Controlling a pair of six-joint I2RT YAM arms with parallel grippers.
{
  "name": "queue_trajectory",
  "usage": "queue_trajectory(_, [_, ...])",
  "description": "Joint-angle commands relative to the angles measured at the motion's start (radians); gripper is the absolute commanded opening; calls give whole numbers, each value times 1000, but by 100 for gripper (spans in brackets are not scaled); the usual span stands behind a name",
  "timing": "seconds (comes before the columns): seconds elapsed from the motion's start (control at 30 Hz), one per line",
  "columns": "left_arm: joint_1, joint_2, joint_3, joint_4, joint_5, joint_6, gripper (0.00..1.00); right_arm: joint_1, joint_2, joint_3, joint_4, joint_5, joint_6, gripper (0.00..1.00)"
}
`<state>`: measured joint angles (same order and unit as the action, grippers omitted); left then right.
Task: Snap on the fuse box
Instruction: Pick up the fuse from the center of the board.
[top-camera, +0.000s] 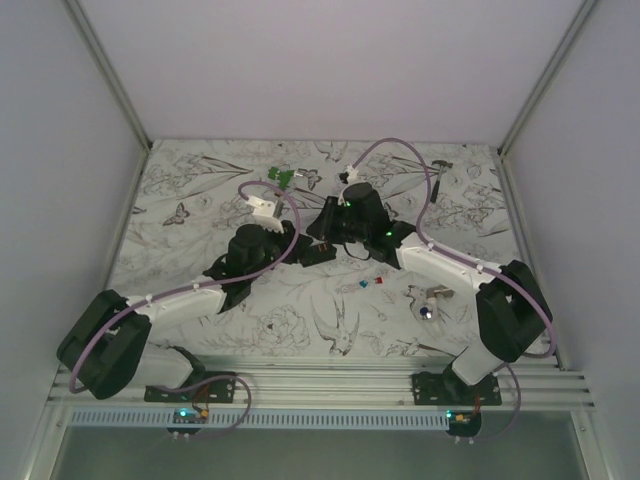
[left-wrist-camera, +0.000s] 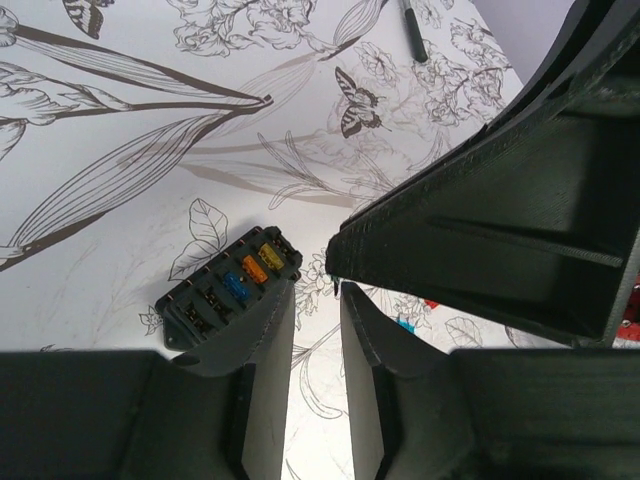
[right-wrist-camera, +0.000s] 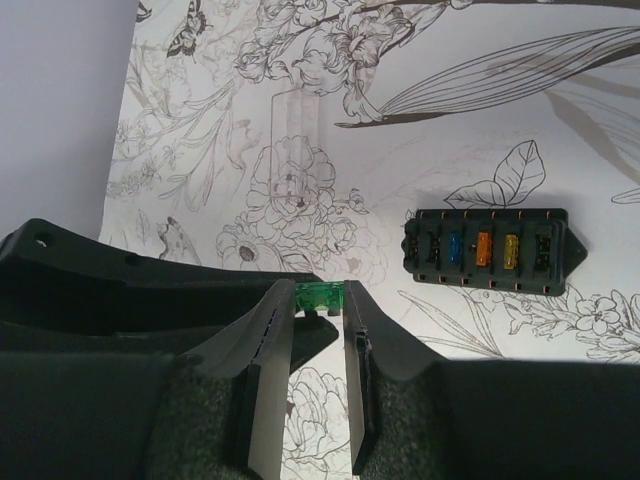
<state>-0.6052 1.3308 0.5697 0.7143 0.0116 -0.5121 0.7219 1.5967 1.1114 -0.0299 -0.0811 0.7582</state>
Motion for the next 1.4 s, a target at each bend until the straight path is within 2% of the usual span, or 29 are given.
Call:
queue_trajectory(0.0, [-8, 3, 10, 85, -24, -5, 27, -8, -22, -7, 45, -11, 41, 29])
queue_trajectory(0.27, [-10, 13, 15, 98, -21, -25, 25, -9, -22, -16, 66, -34, 58, 29])
queue_trajectory(0.67, [-10, 14, 15, 108, -32, -37, 1, -9, -23, -62, 108, -81, 90, 28])
queue_trajectory(0.87, [-10, 14, 12, 107, -14, -7, 0, -9, -23, -85, 145, -92, 95, 29])
queue_trajectory(1.03, [-8, 14, 18, 95, 49, 62, 0, -28, -69, -98, 162, -108, 24, 42])
queue_trajectory(1.17, [7, 4, 14, 73, 107, 103, 0, -79, -126, -124, 186, -169, -54, 48])
queue_trajectory(1.27, [42, -5, 23, 34, 196, 133, 0, -136, -186, -168, 255, -278, -172, 56])
queue_trajectory(1.37, [84, -14, 35, 9, 346, 144, 0, -201, -239, -184, 271, -422, -340, 60])
